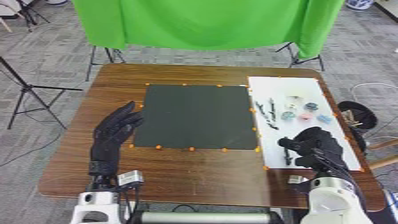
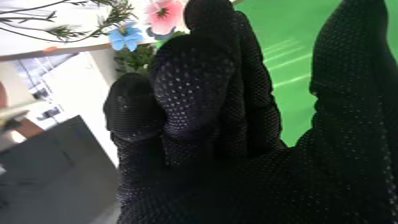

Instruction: Arrange flowers

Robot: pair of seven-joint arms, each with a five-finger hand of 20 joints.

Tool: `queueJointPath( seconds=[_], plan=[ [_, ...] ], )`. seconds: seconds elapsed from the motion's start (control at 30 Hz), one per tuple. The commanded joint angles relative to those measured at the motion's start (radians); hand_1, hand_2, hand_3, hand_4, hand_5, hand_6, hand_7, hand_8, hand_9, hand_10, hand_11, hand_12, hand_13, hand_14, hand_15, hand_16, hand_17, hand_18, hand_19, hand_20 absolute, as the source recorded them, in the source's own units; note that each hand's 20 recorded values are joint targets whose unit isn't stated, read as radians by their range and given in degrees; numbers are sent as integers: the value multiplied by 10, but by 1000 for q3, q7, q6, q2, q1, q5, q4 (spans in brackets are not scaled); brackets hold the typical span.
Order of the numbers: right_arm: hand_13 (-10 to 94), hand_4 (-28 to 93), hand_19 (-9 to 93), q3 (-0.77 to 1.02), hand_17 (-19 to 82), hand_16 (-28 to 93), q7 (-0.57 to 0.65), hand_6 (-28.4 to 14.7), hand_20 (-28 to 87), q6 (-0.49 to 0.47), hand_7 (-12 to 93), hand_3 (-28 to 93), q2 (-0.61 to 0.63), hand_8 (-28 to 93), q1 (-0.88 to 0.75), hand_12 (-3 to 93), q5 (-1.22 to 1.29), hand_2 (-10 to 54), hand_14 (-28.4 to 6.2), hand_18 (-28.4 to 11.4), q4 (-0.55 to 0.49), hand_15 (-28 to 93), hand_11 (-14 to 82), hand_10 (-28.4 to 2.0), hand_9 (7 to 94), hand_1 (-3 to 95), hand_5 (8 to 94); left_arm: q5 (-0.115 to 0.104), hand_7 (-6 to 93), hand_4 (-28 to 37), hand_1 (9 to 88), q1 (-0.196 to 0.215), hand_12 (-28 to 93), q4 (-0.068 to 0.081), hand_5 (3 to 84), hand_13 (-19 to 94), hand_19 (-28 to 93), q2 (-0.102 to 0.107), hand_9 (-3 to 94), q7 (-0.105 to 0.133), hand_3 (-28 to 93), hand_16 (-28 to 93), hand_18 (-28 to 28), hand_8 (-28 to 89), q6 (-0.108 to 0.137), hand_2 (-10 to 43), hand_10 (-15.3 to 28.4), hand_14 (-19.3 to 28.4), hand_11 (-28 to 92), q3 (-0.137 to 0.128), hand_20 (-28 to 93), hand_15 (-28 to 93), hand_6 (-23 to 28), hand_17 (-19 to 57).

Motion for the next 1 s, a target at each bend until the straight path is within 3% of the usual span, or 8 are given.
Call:
queueJointPath(
  seconds=[0.03, 0.33, 0.7, 0.8, 1.0],
  plan=[
    [881, -247, 932, -32, 599, 285, 36, -31, 532, -41, 216, 667, 7, -73, 17, 237, -37, -95, -38, -139, 56, 574, 288, -132, 800, 343, 676, 6, 171, -228, 327, 14, 95, -3, 423, 398, 98, 2, 459, -21, 680, -13, 140, -96, -26, -95, 125, 166, 194, 3, 208, 280, 6, 96],
    [881, -248, 932, -53, 602, 293, 101, -31, 538, -117, 204, 667, 7, -73, 47, 237, -39, -95, -37, -136, 101, 574, 290, -132, 797, 372, 680, 8, 167, -227, 326, 21, 97, -7, 420, 391, 100, 3, 454, -37, 682, -10, 142, -94, -38, -95, 125, 167, 191, 1, 207, 278, 7, 91],
    [922, -214, 932, -88, 639, 306, 118, -19, 522, -112, 203, 693, -2, -72, 57, 235, -48, -95, -22, -118, 127, 540, 288, -130, 851, 419, 715, 13, 160, -224, 326, 25, 98, -10, 416, 386, 98, 0, 449, -57, 680, -5, 143, -91, -57, -95, 124, 166, 188, 0, 205, 279, 8, 87],
    [936, -191, 932, -93, 657, 317, 121, -24, 500, -117, 191, 656, -2, 67, 61, 271, -35, -95, -17, -107, 132, 526, 271, -123, 876, 462, 720, 13, 157, -223, 327, 25, 99, -11, 414, 385, 100, -2, 448, -57, 679, -5, 144, -89, -57, -95, 124, 166, 187, -1, 205, 279, 9, 86],
    [937, -118, 931, -94, 702, 240, 132, -35, 414, -114, 167, 549, -5, 156, 56, 342, 29, -95, -8, -76, 146, 563, 207, -106, 930, 572, 745, 14, 155, -220, 329, 24, 100, -11, 411, 383, 102, -4, 444, -66, 678, -4, 145, -88, -65, -95, 123, 166, 187, -3, 204, 281, 8, 83]
  ],
)
